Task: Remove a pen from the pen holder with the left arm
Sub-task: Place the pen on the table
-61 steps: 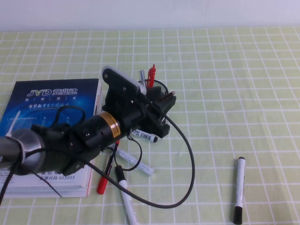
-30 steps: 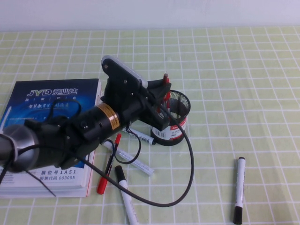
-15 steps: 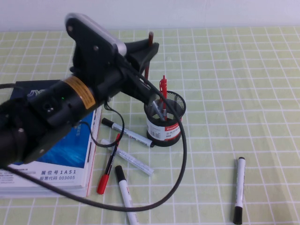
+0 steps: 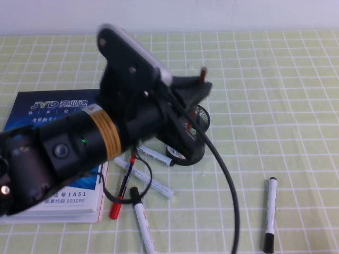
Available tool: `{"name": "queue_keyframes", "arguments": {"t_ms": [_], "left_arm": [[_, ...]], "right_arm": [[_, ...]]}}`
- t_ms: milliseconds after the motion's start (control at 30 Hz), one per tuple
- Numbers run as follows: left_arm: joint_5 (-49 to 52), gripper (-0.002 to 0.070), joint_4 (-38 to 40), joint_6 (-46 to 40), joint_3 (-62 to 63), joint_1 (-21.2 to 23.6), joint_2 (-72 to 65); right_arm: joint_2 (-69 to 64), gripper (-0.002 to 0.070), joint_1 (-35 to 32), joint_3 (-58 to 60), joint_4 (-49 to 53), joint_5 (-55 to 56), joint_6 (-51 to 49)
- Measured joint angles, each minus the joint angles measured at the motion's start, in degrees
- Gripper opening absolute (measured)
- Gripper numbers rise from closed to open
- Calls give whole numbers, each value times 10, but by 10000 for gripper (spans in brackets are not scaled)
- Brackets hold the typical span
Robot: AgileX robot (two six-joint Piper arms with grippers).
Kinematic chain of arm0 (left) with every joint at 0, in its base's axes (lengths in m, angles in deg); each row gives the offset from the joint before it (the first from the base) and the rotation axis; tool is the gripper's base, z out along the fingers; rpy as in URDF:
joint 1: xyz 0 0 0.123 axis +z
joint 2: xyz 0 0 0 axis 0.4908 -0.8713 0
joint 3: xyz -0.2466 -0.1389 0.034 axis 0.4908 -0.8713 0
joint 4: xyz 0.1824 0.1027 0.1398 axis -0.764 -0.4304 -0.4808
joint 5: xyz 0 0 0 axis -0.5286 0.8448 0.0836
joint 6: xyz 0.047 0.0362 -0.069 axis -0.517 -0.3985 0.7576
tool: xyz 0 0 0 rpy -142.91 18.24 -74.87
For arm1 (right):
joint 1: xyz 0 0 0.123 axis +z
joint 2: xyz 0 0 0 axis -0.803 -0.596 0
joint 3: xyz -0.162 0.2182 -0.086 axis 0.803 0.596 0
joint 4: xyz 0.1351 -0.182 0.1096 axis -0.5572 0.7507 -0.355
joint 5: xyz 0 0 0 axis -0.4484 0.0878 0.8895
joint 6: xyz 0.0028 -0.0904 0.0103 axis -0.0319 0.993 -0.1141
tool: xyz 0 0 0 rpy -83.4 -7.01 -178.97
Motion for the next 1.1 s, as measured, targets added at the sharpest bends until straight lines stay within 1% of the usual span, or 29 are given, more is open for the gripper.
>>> {"name": "queue_keyframes", "arguments": {"t_ms": [67,133,233,367,433,467,600,800,967,1033,1100], "left_arm": [[8,24,0,9,-4,-21,0],[-7,24,18,11,-15,-33,0],[-64,24,108,-15,-61,-35,0],[-139,24,278,-154,-149,-35,-7],[-181,24,337,-207,-183,-35,-17],[-202,24,353,-228,-196,-35,-25],[-250,24,371,-259,-207,-35,-67],[-296,24,373,-269,-207,-35,-139],[-340,27,375,-271,-207,-35,-169],[-345,38,377,-277,-207,-35,-172],[-343,67,382,-288,-207,-35,-175]], "right_arm": [[0,-15,0,0,0,0,0],[0,-15,0,0,0,0,0],[0,-15,0,0,0,0,0],[0,-15,0,0,0,0,0],[0,-15,0,0,0,0,0],[0,-15,0,0,0,0,0],[0,-15,0,0,0,0,0],[0,-15,0,0,0,0,0],[0,-15,0,0,0,0,0],[0,-15,0,0,0,0,0],[0,-15,0,0,0,0,0]]}}
